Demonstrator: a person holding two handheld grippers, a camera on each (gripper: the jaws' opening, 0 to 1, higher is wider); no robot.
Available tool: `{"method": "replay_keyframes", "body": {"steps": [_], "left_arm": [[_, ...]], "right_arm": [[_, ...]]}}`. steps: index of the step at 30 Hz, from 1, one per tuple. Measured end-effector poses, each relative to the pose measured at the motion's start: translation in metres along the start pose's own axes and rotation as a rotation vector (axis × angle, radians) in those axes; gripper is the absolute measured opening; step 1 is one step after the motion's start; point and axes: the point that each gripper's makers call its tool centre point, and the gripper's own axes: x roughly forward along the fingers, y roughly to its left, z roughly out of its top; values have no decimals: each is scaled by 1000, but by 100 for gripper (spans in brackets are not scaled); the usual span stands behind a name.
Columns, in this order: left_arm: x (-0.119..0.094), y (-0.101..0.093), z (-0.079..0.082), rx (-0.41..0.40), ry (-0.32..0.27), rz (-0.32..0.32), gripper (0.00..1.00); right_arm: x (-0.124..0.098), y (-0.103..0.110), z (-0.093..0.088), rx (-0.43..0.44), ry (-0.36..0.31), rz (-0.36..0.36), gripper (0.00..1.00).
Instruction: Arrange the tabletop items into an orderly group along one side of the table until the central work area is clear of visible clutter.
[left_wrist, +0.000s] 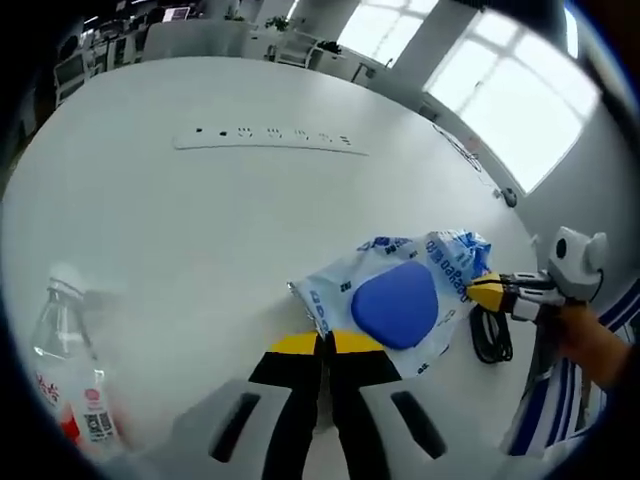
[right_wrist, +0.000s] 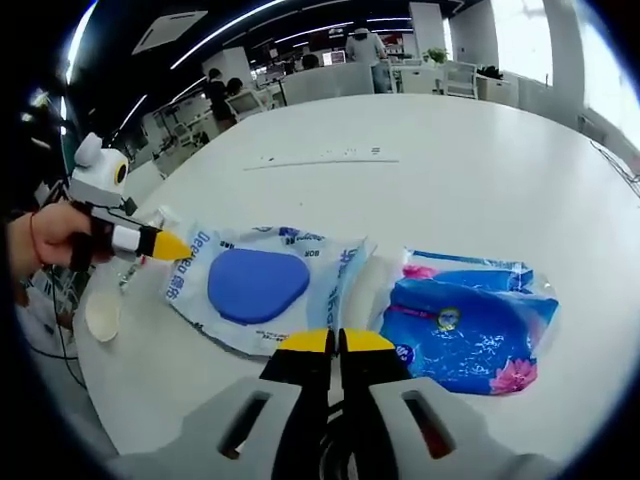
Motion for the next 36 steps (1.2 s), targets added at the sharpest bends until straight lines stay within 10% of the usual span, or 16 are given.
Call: {"method": "replay_keyframes", "body": {"steps": [36], "left_arm": [[-13,2,8,27,-39,7,9]], "right_arm": [[-16,2,8,9,-36,-16,8]]}}
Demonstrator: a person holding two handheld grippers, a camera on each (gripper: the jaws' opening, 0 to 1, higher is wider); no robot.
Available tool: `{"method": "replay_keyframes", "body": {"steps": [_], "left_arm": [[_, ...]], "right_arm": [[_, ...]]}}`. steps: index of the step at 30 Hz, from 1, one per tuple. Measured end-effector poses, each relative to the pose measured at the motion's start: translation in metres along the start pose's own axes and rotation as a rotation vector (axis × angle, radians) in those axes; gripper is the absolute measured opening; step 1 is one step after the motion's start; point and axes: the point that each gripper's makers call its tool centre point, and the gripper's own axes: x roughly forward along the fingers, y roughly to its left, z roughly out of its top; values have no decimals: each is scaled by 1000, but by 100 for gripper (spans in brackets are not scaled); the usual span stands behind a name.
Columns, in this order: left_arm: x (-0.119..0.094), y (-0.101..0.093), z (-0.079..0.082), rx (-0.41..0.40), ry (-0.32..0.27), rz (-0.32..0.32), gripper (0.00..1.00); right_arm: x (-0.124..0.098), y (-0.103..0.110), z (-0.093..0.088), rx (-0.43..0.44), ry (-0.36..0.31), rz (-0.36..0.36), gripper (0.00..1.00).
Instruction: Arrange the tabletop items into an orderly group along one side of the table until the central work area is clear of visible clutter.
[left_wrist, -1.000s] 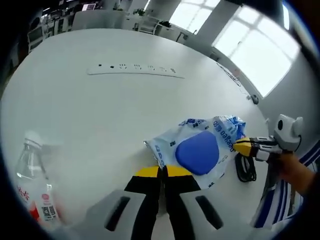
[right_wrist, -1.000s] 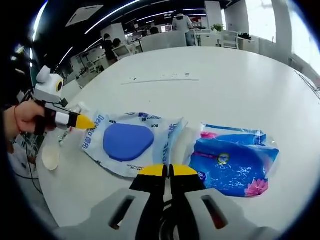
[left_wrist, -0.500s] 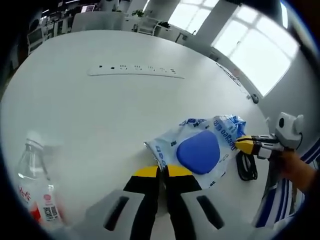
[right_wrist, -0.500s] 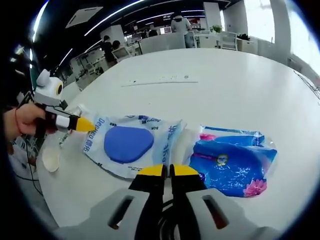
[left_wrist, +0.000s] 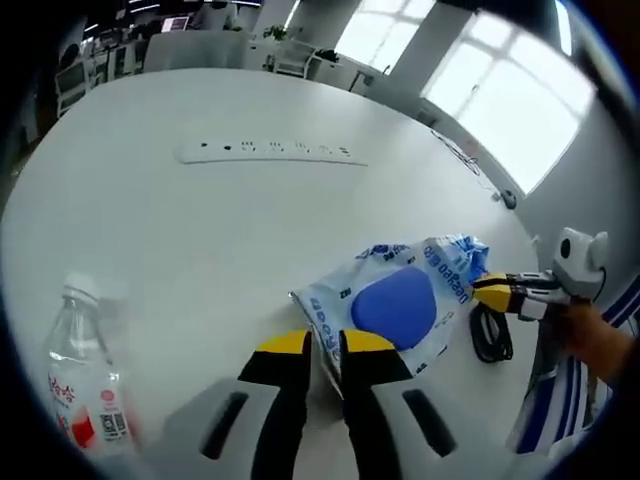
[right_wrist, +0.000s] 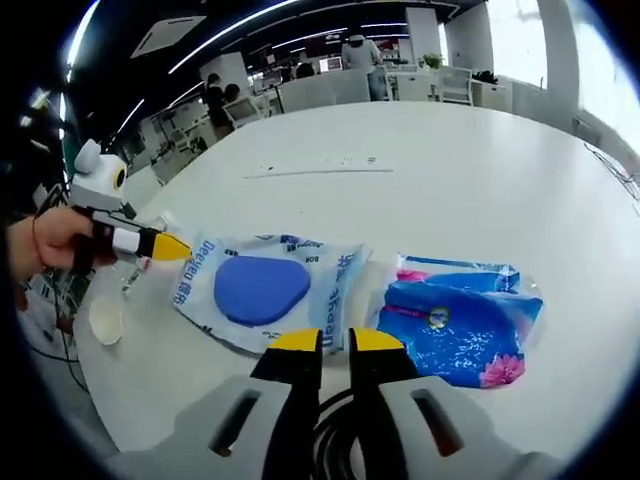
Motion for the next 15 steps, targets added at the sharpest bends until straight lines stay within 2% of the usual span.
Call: {"method": "replay_keyframes", "body": {"steps": [8,15], "left_arm": [[-11,-2,4,18,-18,8,14],[-19,-2,8,34,-33,13,23]], "right_arm": [[-7,1,7,-6,-22,-5,12],[-13,6,12,-15,-30,5,17]]}}
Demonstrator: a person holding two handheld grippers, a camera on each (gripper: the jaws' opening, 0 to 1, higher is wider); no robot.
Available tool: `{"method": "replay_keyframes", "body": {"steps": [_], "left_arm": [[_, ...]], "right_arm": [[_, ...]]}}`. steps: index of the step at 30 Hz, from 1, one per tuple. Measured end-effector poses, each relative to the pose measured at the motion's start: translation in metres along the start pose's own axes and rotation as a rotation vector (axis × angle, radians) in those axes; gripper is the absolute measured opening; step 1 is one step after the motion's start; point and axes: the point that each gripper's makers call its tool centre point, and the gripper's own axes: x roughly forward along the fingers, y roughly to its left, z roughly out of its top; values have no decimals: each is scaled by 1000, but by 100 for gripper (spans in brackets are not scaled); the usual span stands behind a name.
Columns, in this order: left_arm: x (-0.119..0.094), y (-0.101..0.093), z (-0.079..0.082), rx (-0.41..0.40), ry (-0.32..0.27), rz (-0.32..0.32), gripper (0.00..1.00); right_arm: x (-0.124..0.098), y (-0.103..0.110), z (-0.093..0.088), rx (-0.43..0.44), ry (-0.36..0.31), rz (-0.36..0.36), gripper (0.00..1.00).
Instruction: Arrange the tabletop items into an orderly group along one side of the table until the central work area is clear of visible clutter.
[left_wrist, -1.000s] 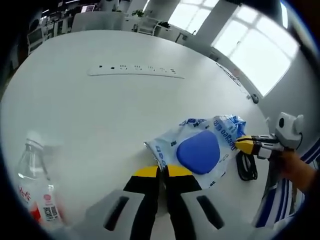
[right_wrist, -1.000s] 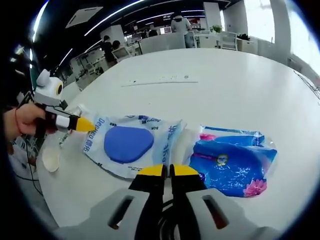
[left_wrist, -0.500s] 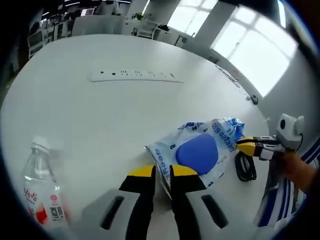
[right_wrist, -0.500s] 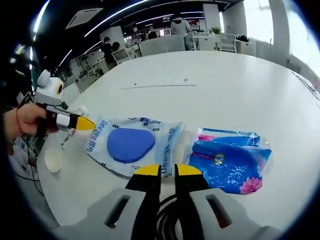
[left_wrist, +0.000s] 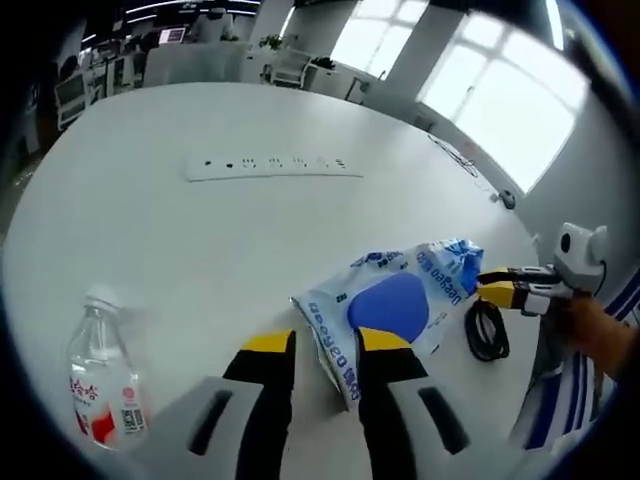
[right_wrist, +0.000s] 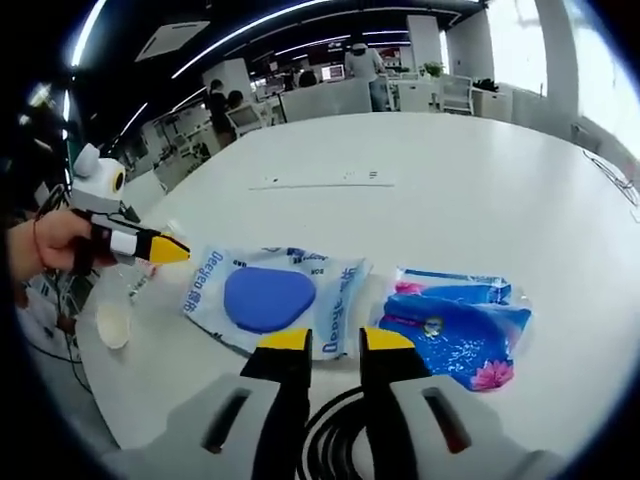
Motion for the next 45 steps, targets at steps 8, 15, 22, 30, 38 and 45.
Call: {"method": "replay_keyframes", "body": {"steps": [8,15,22,30,38,45], "left_arm": [[-14,-5,6,18,-28,-4,28],[-28,-11,11,37,-51,-12,35],[-41,-16,12,54,-63,-17,42],[-58,-21,10,66,-79,-27,51],[-77,-26,6,62,-96,-43,59],[-98,-27,2,62,-121,-44,62]], "right_arm": [[-9,6,9,-13,-19,15,20],[-18,11,18,-20,-36,35,28],[-29,20,23,-45,-38,58,33],[-40,31,27,-70,-37,89,40],[-53,45,30,-93,-36,127,47],[-63,62,31,-115,-42,149,49]]}}
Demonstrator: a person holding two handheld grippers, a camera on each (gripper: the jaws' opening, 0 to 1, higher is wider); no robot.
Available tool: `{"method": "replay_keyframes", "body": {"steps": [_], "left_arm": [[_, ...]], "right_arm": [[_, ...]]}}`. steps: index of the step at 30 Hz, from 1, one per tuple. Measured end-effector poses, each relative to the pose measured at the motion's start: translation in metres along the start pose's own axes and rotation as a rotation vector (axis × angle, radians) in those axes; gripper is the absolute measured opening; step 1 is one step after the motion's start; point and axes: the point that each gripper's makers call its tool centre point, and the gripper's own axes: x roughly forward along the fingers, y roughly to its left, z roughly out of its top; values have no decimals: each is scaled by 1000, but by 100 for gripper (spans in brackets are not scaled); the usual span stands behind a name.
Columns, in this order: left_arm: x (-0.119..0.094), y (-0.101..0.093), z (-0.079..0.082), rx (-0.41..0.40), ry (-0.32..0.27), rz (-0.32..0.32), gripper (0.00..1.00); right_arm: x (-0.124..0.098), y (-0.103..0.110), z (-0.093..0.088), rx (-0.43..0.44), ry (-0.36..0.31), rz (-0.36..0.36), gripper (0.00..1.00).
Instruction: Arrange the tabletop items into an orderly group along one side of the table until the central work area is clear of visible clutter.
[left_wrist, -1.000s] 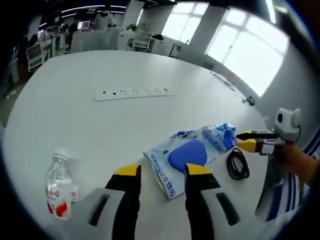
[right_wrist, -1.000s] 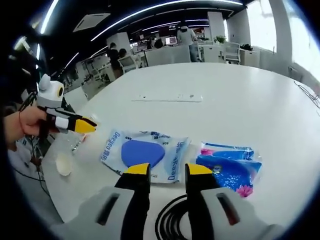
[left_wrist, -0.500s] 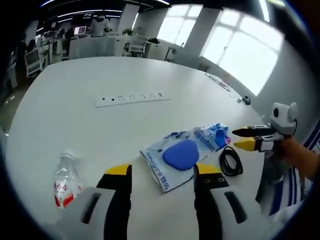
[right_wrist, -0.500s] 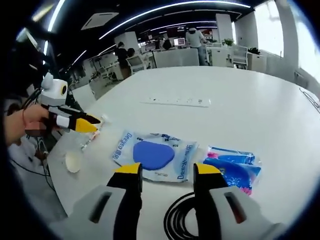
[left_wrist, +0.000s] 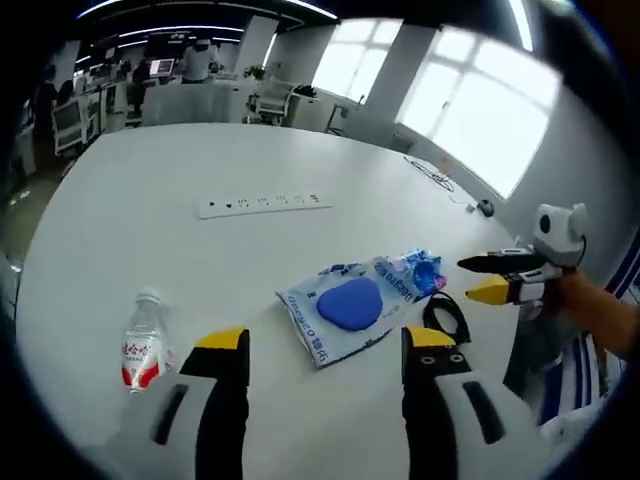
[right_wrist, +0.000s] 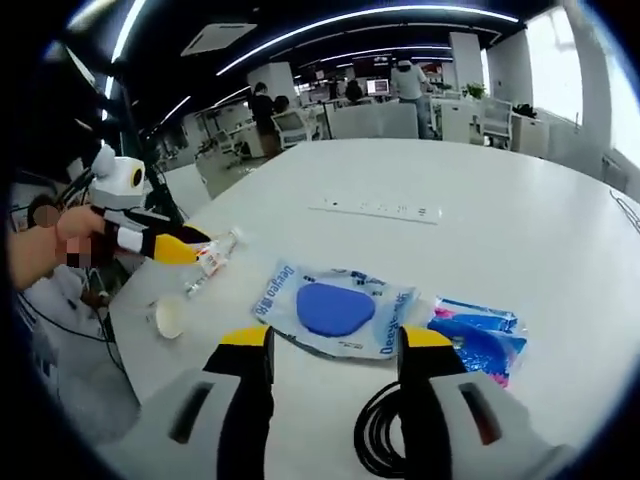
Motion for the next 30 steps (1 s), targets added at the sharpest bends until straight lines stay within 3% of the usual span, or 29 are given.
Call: {"method": "replay_keyframes", "body": {"steps": [15,30], "left_arm": [[-49,3,1,37,-51,2,72],[-93,6,-10,55,-62,-21,80]], "right_arm": [[-8,37,8,-34,-10,48,59],[-20,72,24,-30,-55,78,66]]}}
